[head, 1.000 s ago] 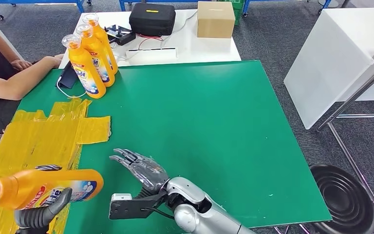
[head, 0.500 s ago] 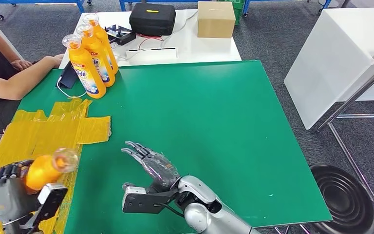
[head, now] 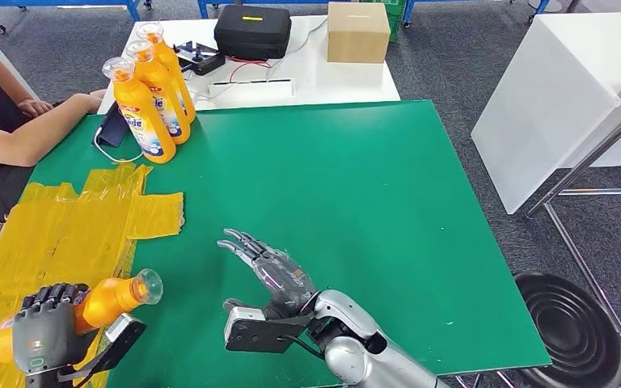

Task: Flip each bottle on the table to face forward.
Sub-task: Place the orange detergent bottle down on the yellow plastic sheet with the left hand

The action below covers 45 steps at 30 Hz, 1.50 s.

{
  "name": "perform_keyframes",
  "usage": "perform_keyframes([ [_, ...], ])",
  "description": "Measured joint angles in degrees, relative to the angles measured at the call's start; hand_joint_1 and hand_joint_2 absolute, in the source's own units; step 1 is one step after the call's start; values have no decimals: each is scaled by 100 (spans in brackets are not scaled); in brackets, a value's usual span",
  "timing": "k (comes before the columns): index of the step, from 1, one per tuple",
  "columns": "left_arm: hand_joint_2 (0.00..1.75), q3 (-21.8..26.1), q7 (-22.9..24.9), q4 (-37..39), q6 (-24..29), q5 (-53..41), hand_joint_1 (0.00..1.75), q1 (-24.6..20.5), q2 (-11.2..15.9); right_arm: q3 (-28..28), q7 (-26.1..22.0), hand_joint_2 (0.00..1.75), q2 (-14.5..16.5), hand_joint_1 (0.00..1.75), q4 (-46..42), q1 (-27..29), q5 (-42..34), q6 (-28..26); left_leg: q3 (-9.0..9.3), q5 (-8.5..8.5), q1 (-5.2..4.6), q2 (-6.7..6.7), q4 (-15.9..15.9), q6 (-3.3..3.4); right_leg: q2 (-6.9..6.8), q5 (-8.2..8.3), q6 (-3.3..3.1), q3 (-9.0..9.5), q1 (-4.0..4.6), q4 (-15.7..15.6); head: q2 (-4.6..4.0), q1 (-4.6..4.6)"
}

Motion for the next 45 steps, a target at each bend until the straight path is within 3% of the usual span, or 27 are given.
perform_keyframes([
  [3, 175, -163, 208, 177, 0, -167, 52, 31, 126, -3, 0, 0, -29, 0, -28, 2, -37, 1, 0, 0, 0, 0, 0, 0, 0, 0, 0, 0, 0, 0, 0, 1],
  [9, 175, -439, 362, 474, 0, -244, 52, 55, 347, -4, 0, 0, -41, 0, -37, 1, -55, 2, -2, 0, 0, 0, 0, 0, 0, 0, 0, 0, 0, 1, 0, 1],
  [13, 175, -517, 373, 579, 0, -250, 0, 60, 416, -4, 0, 0, -45, 0, -37, 1, -56, 2, -2, 0, 0, 0, 0, 0, 0, 0, 0, 0, -1, 1, 0, 1],
  [20, 175, -630, 472, 681, 1, -239, 0, 69, 499, -4, 0, 0, -48, 0, -38, 2, -57, 4, -1, 0, 0, 0, 0, 0, 0, 0, 0, 0, 0, 1, 0, 1],
  [28, 175, -875, 1232, 527, 15, -622, 0, 145, 706, -2, 2, 0, -81, 0, -52, 1, -58, 7, -1, 0, 1, -1, 0, 0, 0, 0, 0, 1, 1, 1, 1, 1],
  [34, 175, -1005, 1423, 398, 15, -654, 0, 205, 853, -2, 2, 0, -94, 0, -52, 1, -58, 7, -1, 0, 1, -1, 0, 0, -1, 0, 0, 1, 0, 1, 0, 1],
  [40, 175, -1348, 2038, 271, 15, -662, 0, 265, 1191, -2, 5, 0, -113, 0, -52, 1, -61, 7, -1, 1, 1, -1, 0, -1, -1, 0, 0, 0, 1, 1, 0, 0],
  [42, 87, -1442, 1974, 139, 16, -560, 0, 296, 1233, -2, 9, 0, -120, 0, -52, 9, -62, -8, 0, 1, 1, -1, 0, -1, -1, 0, 0, 0, 1, 1, 0, 0],
  [44, 0, -1383, 1279, -105, 1, 60, 0, 287, 1022, -15, -38, 0, -116, 0, -72, 77, -13, -121, 0, 1, -1, -8, 0, -1, -6, 0, 0, 2, -1, 1, 0, 0],
  [45, 0, -1287, 686, -221, -75, 658, 0, 265, 840, -35, -125, 0, -102, 0, -105, 158, 53, -240, -1, 1, -3, -13, 0, -1, -10, 0, 0, 4, -2, 1, 0, 0],
])
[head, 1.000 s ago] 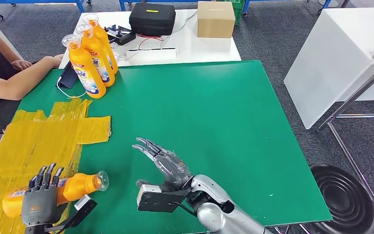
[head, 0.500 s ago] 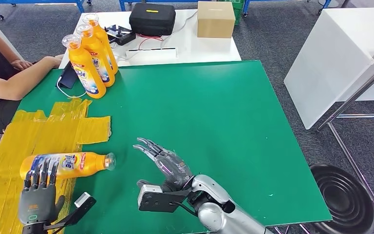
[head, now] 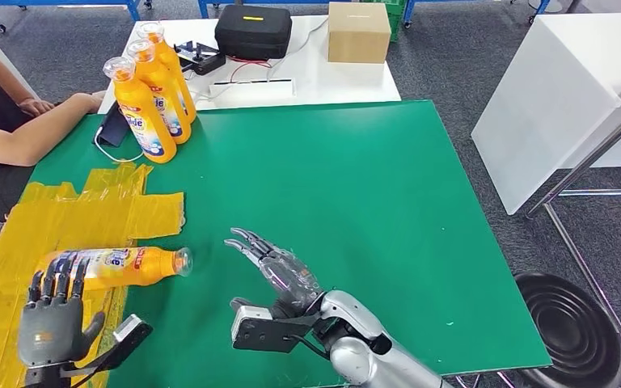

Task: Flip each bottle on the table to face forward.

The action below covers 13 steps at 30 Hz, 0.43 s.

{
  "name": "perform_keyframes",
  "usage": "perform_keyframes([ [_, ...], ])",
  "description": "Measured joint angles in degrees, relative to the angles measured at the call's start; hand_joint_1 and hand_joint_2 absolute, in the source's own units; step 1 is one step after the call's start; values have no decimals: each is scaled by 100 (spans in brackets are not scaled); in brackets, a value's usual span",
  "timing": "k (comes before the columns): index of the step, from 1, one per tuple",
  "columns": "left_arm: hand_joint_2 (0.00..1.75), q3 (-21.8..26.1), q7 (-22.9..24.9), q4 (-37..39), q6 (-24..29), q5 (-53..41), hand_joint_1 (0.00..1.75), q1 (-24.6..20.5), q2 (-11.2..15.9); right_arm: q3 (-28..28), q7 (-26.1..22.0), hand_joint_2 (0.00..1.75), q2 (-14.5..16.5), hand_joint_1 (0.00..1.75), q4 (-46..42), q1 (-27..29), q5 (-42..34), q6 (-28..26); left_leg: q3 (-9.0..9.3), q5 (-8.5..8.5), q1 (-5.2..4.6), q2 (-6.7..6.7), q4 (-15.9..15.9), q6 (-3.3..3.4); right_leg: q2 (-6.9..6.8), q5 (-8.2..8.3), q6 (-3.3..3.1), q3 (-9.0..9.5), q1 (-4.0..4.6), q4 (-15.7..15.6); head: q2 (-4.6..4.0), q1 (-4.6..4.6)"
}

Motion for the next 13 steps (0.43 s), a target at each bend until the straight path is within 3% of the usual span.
perform_keyframes([
  [2, 0, 84, -1205, -315, -679, 1853, 0, 71, -413, -117, -481, 0, 102, 0, -248, 386, 271, -468, -1, -1, -3, -5, 1, 1, -5, -1, 0, 0, -1, -4, 0, 2],
  [3, 0, -26, -1544, -542, -1191, 2839, 0, 176, -583, -200, -778, 0, 173, 0, -453, 648, 467, -766, -4, -3, -3, -5, 1, 1, -5, -1, 1, -2, -2, -7, 0, -1],
  [5, 0, -532, -1573, -1043, -1938, 4222, 0, 414, -821, -345, -1160, 0, 298, 0, -901, 1136, 858, -1233, -13, -6, -5, -5, 1, 4, -5, -3, 2, -7, -3, -13, 0, -2],
  [9, 0, -1464, -1239, -1612, -1793, 4159, 0, 651, -969, -531, -1228, 0, 398, 0, -1422, 1591, 1089, -1403, -18, -13, -5, -5, -1, 8, -4, -4, 2, -8, -5, -20, 0, 2],
  [13, 0, -1759, -1219, -1811, -1696, 4015, 0, 713, -968, -660, -1278, 0, 419, 0, -1589, 1714, 1092, -1403, -12, -11, -5, -3, -2, 9, -4, -2, 4, -4, -4, -22, 0, -2],
])
